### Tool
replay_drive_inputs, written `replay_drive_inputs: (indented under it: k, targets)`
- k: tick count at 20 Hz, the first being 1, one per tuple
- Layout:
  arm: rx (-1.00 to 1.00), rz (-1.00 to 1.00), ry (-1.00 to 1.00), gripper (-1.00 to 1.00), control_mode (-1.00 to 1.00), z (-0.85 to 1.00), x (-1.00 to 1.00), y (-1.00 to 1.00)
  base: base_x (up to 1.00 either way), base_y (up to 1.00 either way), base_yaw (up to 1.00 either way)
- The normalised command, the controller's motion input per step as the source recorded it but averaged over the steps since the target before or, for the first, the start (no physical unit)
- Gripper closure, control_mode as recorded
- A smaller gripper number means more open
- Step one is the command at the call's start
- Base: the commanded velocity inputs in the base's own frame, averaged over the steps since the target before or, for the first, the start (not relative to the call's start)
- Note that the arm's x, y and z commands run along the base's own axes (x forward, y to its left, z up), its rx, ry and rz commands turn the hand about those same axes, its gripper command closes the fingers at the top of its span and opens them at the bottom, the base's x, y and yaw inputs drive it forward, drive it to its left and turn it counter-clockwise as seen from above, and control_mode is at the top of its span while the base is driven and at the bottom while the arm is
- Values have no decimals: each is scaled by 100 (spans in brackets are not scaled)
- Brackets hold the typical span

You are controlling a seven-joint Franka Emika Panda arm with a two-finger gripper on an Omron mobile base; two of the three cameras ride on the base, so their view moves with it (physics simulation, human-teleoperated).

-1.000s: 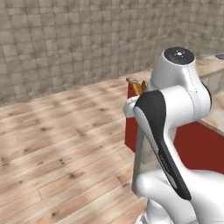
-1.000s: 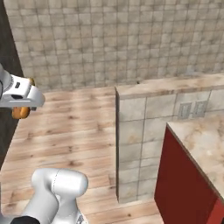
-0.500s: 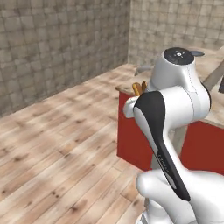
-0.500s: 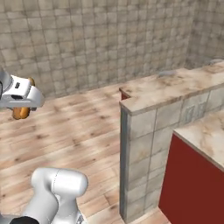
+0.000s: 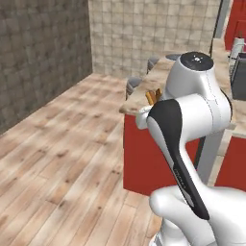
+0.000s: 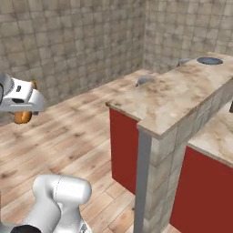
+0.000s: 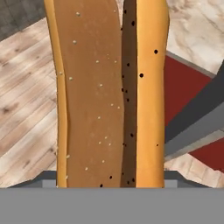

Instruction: Move the hot dog bun to the plate on the dining table and place the condiment next to that plate. Then navigate to the fridge and take the sausage and place it on the plate as well.

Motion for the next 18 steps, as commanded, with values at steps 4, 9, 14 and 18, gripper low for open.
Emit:
replay_drive_inputs:
  k: [4,9,14,18]
  targets:
    - [0,0,0,100,100,0,0,0,67,100,-52]
    - [0,0,0,100,100,0,0,0,60,100,-47]
    - [0,0,0,100,100,0,0,0,65,100,-42]
    - [0,0,0,100,100,0,0,0,80,100,-40]
